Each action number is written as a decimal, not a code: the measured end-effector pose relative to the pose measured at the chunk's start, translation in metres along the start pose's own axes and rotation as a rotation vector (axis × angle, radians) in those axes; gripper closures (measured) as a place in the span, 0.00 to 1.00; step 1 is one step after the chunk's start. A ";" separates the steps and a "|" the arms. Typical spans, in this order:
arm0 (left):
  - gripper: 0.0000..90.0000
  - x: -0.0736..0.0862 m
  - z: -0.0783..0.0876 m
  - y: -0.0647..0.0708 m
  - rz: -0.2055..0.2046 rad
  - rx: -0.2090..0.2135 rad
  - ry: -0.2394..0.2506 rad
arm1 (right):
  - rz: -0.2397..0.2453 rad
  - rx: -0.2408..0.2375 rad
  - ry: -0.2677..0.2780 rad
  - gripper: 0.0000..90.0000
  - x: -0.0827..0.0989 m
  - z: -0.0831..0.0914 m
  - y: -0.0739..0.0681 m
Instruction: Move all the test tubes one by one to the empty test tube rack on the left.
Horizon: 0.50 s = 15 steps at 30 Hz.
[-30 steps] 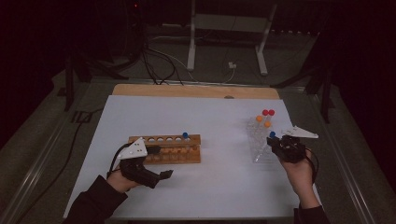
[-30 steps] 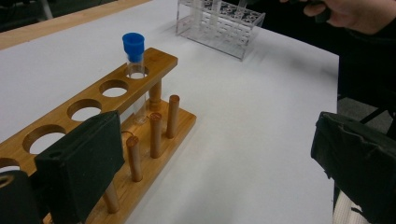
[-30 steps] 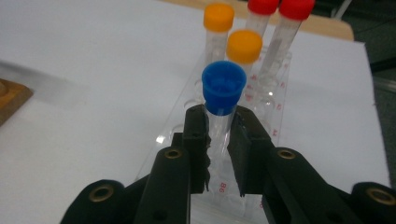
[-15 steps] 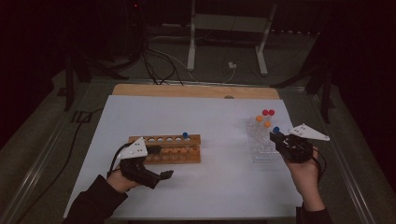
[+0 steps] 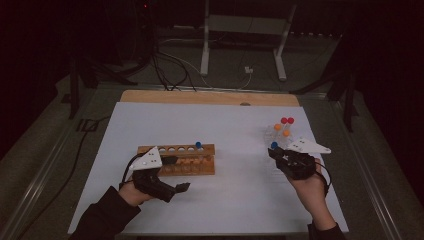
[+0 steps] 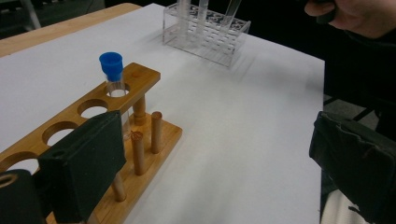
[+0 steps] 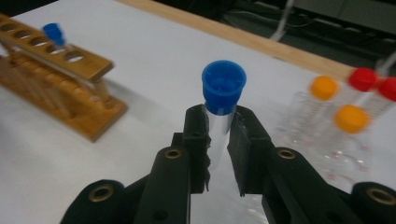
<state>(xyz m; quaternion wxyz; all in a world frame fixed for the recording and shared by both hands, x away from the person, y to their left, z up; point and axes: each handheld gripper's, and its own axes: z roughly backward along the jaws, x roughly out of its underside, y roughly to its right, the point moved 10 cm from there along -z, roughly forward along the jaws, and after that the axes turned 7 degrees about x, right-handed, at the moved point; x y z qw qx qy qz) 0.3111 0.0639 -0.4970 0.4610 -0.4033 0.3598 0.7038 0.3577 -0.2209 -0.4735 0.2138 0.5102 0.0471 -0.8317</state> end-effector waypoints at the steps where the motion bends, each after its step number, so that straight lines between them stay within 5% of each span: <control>1: 0.05 0.001 -0.002 0.000 0.002 0.002 -0.006 | 0.004 -0.011 -0.005 0.85 0.001 -0.001 -0.004; 15: 0.06 -0.022 -0.025 0.014 -0.044 0.059 -0.003 | 0.068 -0.127 -0.037 0.85 0.009 -0.007 -0.056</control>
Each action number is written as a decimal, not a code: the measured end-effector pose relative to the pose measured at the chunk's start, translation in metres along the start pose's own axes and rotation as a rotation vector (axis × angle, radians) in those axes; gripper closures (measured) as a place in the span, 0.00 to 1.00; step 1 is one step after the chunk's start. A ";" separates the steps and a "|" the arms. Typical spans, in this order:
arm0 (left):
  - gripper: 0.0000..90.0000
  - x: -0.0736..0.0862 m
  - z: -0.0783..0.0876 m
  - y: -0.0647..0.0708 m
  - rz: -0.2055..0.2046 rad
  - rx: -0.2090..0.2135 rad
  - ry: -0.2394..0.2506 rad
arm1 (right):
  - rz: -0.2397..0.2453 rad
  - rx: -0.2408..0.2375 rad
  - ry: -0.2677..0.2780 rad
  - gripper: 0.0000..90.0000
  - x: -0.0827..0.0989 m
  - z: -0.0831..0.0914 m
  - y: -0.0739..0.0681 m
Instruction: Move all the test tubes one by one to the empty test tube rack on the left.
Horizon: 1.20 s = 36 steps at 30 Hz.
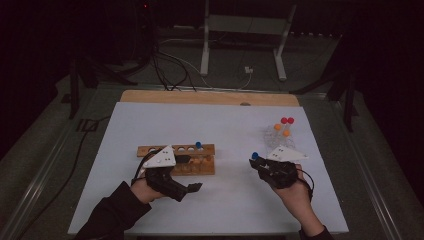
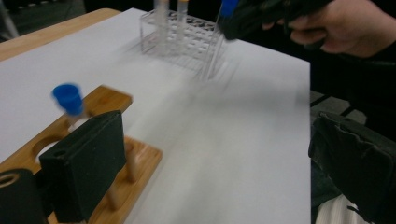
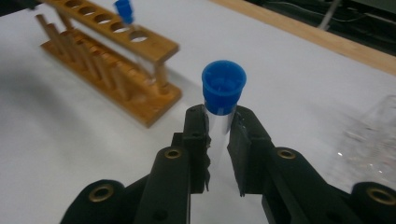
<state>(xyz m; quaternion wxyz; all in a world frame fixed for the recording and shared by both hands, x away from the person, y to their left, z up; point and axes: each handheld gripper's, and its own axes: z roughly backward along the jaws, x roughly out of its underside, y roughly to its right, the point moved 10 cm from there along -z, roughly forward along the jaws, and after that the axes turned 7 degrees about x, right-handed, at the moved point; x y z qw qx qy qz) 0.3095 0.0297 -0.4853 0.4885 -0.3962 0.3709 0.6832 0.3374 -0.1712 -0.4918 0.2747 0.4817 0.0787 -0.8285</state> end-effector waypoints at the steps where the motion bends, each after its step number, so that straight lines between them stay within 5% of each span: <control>1: 0.06 -0.002 -0.002 0.000 -0.004 0.002 -0.003 | 0.004 -0.009 -0.002 0.85 0.000 -0.001 -0.004; 13: 0.09 -0.027 -0.026 0.004 -0.035 0.026 -0.004 | 0.065 -0.093 -0.034 0.85 0.008 -0.009 -0.039; 22: 0.23 -0.048 -0.051 0.005 -0.066 0.038 -0.009 | 0.066 -0.105 -0.036 0.85 0.009 -0.009 -0.042; 36: 0.55 -0.054 -0.087 0.007 -0.088 0.054 -0.006 | 0.070 -0.109 -0.029 0.85 0.007 -0.007 -0.042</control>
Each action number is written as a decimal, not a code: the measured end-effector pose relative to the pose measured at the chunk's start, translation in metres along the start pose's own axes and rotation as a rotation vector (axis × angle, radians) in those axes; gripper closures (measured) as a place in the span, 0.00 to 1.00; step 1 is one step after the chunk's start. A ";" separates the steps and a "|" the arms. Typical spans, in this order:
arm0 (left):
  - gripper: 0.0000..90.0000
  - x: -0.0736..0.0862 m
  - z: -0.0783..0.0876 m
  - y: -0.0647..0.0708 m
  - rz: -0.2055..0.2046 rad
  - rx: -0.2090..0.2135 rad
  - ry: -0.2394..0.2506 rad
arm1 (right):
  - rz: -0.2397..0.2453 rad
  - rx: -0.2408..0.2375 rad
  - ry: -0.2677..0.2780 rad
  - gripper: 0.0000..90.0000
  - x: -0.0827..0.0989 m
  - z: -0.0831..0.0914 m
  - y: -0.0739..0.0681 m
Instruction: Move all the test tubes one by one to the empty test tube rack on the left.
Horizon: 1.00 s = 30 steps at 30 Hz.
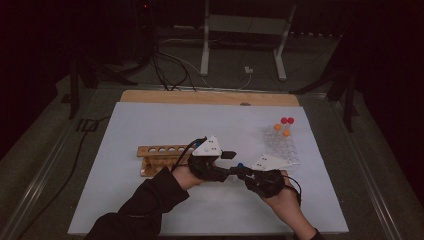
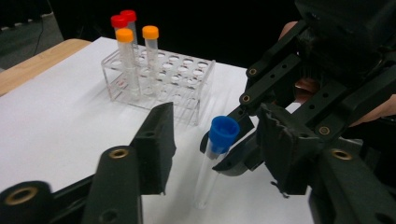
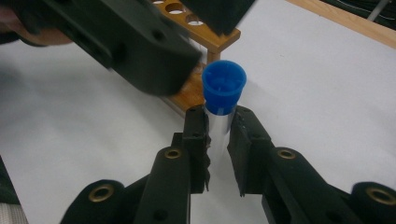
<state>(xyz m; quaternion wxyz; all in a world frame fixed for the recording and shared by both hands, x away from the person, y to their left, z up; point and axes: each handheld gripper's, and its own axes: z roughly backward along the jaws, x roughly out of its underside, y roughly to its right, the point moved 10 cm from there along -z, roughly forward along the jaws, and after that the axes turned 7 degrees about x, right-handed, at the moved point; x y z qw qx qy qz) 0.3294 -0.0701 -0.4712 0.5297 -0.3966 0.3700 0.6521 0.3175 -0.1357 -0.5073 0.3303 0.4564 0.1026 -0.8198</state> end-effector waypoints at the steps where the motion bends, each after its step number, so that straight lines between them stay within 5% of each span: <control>1: 0.58 0.001 -0.002 0.001 -0.006 0.004 -0.005 | 0.001 0.000 -0.001 0.85 0.000 0.000 0.000; 12: 0.82 0.005 -0.013 0.001 -0.015 0.004 -0.045 | 0.000 -0.001 -0.002 0.85 0.000 0.000 -0.001; 19: 0.86 0.003 -0.011 0.000 -0.029 -0.016 -0.049 | -0.011 -0.003 0.005 0.84 -0.001 0.001 0.000; 30: 0.86 -0.011 0.012 -0.005 -0.037 -0.065 -0.017 | -0.053 0.003 0.055 0.52 -0.006 0.007 0.007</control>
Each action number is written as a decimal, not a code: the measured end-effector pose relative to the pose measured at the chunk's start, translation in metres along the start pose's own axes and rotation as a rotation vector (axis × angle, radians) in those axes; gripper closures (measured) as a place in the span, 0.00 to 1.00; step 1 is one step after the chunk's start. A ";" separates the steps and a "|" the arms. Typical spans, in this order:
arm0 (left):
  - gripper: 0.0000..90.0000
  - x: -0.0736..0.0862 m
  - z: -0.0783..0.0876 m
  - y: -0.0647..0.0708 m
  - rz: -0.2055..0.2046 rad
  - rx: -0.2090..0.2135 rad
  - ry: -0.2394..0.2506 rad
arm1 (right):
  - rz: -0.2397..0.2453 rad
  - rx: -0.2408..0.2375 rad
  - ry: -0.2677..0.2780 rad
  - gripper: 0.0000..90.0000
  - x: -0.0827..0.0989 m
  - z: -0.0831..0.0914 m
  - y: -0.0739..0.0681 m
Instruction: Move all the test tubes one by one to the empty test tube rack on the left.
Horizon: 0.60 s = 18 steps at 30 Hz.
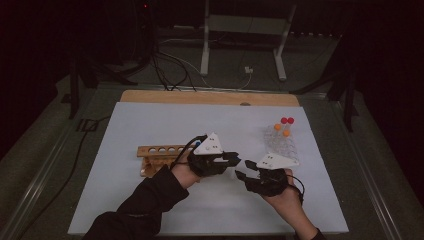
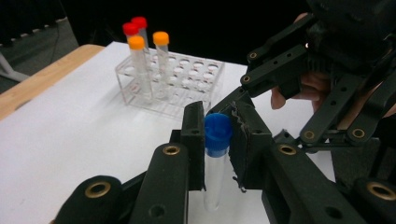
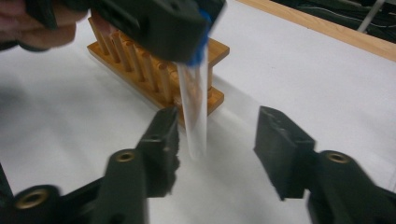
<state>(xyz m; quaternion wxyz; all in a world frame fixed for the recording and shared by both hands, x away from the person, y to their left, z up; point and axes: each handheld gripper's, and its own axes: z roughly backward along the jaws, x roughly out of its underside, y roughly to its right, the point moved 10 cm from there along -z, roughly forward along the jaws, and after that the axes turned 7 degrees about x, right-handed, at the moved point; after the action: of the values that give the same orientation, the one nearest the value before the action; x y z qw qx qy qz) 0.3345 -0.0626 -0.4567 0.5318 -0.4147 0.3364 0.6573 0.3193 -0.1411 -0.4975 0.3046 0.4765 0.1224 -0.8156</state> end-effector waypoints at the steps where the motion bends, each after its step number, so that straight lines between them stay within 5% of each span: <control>1: 0.86 -0.001 0.004 -0.001 0.000 -0.007 0.000 | -0.001 0.004 0.001 0.48 0.000 0.001 0.001; 10: 0.86 -0.001 0.031 -0.012 0.007 -0.059 -0.002 | -0.036 0.053 0.029 0.18 -0.005 0.005 0.010; 18: 0.86 -0.001 0.056 -0.020 0.012 -0.116 -0.002 | -0.054 0.054 0.035 0.04 -0.006 0.005 0.013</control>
<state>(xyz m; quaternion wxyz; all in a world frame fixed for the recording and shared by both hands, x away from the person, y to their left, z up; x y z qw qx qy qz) 0.3438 -0.0096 -0.4314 0.5034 -0.4422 0.2996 0.6792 0.3259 -0.1510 -0.4888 0.2671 0.4951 0.1184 -0.8182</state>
